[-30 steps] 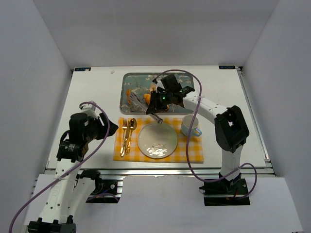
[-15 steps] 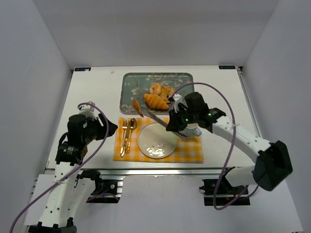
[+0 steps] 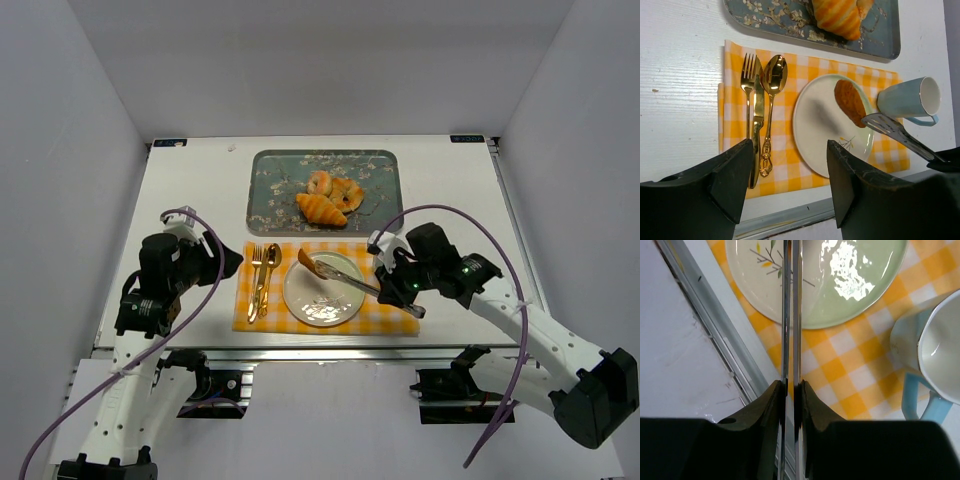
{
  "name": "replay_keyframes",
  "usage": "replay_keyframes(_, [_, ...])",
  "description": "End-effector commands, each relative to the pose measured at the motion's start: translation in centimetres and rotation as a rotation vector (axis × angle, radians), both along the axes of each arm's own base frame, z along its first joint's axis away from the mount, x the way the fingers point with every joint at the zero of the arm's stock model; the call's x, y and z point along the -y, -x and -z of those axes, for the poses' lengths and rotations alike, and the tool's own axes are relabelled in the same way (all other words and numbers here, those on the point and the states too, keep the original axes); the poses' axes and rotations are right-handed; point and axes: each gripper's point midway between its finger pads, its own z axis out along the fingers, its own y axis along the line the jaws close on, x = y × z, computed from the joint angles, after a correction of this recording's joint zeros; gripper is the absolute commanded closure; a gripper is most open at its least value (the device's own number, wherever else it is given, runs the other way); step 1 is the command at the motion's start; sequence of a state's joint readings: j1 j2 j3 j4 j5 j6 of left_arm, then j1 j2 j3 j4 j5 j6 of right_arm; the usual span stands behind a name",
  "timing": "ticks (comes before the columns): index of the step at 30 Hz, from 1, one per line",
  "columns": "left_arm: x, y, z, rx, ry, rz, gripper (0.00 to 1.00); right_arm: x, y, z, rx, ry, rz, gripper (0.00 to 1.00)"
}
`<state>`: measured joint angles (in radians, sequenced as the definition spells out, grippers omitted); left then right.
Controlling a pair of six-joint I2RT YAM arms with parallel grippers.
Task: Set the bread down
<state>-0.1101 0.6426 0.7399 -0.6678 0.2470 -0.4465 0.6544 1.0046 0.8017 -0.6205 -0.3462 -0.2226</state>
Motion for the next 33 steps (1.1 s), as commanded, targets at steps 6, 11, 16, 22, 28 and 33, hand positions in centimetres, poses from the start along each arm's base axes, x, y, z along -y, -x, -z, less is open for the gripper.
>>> replay_keyframes(6, [0.2, -0.6, -2.0, 0.055, 0.012, 0.010, 0.30, 0.4, 0.5, 1.4, -0.046, 0.056, -0.032, 1.00])
replay_keyframes(11, [0.1, -0.2, -1.9, 0.054, 0.009, 0.003, 0.30, 0.4, 0.6, 3.0, -0.107, 0.103, -0.033, 1.00])
replay_keyframes(16, [-0.3, 0.3, -1.8, 0.050, -0.002, -0.011, 0.30, 0.0, 1.4, 3.2, -0.134, 0.096, -0.082, 0.74])
replay_keyframes(22, [-0.2, 0.2, -1.5, 0.048, 0.000, -0.008, 0.30, -0.1, 2.0, 1.7, -0.071, 0.033, -0.113, 0.54])
replay_keyframes(28, [0.0, -0.1, -1.5, 0.051, 0.001, 0.003, 0.30, -0.2, 1.8, 0.2, -0.004, -0.013, -0.117, 0.53])
replay_keyframes(33, [0.0, -0.3, -1.7, 0.050, -0.001, 0.006, 0.30, -1.0, 0.6, -2.2, 0.093, -0.077, -0.114, 0.62])
